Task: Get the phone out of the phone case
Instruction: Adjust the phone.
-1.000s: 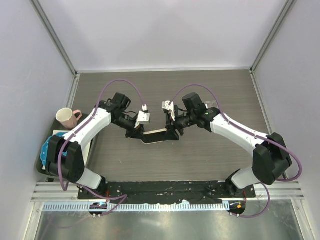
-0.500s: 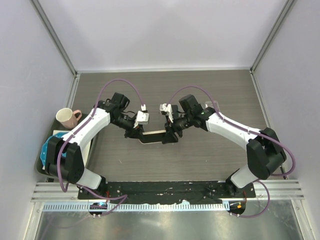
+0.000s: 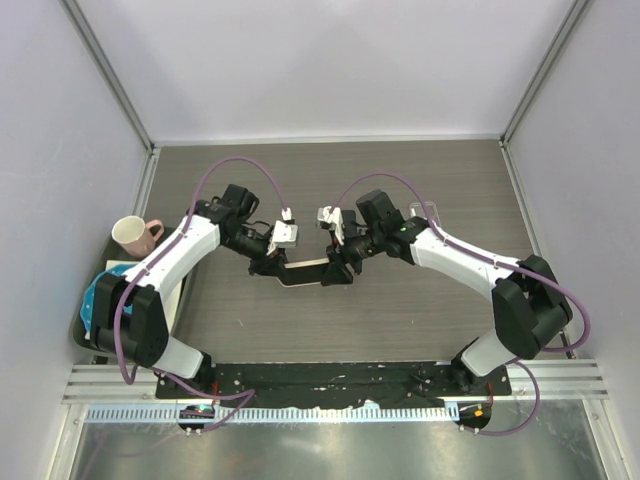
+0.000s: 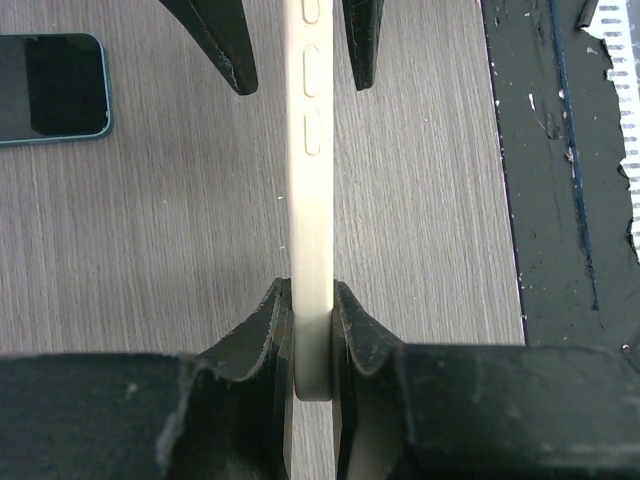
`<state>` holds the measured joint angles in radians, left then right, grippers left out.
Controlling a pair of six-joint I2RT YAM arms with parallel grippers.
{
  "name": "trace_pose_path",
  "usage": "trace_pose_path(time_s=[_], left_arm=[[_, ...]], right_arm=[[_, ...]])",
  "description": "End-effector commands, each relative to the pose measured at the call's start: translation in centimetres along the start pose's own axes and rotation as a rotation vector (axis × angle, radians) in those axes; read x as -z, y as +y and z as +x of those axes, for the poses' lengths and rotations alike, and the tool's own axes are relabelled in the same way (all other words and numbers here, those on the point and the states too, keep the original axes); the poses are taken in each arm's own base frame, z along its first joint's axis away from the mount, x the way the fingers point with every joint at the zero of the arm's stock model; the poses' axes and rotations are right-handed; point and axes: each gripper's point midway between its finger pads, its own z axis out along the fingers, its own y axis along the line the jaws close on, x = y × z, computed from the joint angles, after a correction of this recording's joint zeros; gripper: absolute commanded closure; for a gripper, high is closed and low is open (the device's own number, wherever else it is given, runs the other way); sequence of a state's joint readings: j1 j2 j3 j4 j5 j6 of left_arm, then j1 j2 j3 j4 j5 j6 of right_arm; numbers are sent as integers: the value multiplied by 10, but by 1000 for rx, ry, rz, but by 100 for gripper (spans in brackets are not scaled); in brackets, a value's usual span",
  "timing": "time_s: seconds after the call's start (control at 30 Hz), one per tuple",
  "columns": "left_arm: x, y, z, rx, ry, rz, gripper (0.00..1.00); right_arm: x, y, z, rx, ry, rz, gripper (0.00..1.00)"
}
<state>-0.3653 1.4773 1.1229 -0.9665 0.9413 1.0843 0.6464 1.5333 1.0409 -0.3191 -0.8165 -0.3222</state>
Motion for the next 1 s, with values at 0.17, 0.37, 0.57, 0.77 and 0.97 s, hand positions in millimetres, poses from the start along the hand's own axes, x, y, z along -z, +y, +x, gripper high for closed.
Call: trace_pose_path(time_s=[0.17, 0.37, 0.57, 0.77, 0.97], left_arm=[[3, -10, -36, -64, -120, 55, 100], [0, -10, -39, -46, -146, 78, 100], [-1, -10, -41, -37, -162, 85, 100], [-1, -9, -41, -29, -159, 84, 71], [-1, -12, -40, -36, -159, 78, 35]], right_arm=[[-2, 0, -15, 87, -47, -12, 48], [-6, 1, -10, 92, -70, -21, 63], [-10, 3, -14, 79, -90, -32, 91], [-5, 6, -22, 85, -115, -25, 99], [3, 10, -27, 62, -138, -58, 99]])
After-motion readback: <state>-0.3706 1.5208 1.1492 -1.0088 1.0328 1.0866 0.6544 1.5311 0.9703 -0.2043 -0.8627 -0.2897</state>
